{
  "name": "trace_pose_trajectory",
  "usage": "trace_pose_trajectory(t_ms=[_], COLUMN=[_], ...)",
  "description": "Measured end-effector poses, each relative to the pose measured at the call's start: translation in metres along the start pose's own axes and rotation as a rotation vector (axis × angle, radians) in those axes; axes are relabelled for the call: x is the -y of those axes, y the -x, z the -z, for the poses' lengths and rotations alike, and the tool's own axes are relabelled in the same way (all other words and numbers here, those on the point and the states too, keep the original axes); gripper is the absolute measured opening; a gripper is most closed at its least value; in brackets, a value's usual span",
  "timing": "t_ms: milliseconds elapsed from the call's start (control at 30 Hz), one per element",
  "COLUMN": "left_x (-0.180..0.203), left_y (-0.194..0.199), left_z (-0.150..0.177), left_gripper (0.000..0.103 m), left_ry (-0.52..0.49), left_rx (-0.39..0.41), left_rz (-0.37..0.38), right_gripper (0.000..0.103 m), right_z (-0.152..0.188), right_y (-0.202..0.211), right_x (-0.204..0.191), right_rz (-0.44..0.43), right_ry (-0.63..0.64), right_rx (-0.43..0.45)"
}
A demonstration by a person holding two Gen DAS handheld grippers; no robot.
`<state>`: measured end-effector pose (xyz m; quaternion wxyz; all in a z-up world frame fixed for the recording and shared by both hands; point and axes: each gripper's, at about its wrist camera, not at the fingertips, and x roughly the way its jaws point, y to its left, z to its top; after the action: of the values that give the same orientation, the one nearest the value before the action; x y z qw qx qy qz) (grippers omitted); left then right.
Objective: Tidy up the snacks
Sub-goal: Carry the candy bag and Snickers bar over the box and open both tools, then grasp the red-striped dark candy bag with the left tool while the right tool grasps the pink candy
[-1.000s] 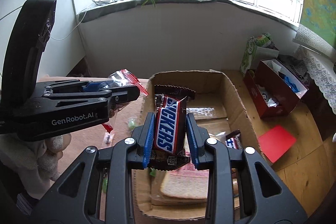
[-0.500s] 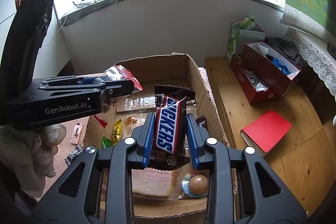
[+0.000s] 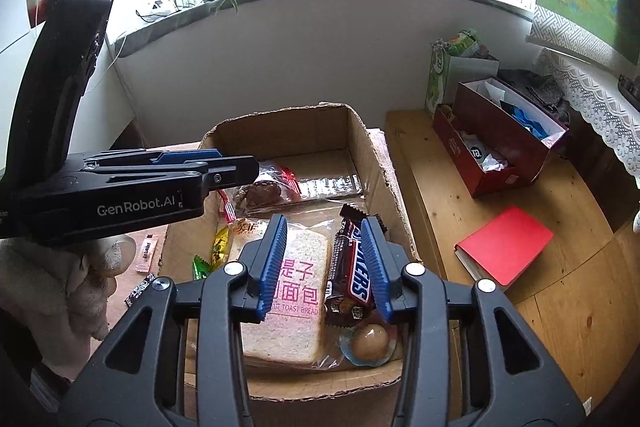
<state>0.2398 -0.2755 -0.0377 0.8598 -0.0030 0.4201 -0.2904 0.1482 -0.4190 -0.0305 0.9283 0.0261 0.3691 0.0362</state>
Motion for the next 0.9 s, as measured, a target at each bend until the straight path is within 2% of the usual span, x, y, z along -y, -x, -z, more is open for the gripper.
trace_pose_trajectory(t_ms=[233, 433, 533, 567, 900], left_x=[-0.006, -0.026, -0.041, -0.046, -0.113], left_y=[0.019, 0.049, 0.066, 0.070, 0.105], left_z=[0.004, 0.012, 0.019, 0.021, 0.061], left_gripper=[0.041, 0.041, 0.041, 0.041, 0.041], left_ry=[0.007, 0.046, 0.068, 0.074, 0.194], left_rx=[0.025, 0.066, 0.084, 0.089, 0.110], left_rz=[-0.002, -0.016, -0.029, -0.035, -0.093], right_gripper=[0.040, 0.042, 0.076, 0.079, 0.079], right_z=[-0.001, 0.000, 0.003, 0.004, 0.020], right_y=[0.015, 0.028, 0.035, 0.037, 0.038], right_x=[-0.008, -0.031, -0.049, -0.055, -0.119], right_rz=[-0.009, -0.040, -0.060, -0.072, -0.178], right_ry=[-0.011, -0.006, 0.007, 0.014, 0.049], right_rx=[0.013, 0.021, 0.031, 0.041, 0.004])
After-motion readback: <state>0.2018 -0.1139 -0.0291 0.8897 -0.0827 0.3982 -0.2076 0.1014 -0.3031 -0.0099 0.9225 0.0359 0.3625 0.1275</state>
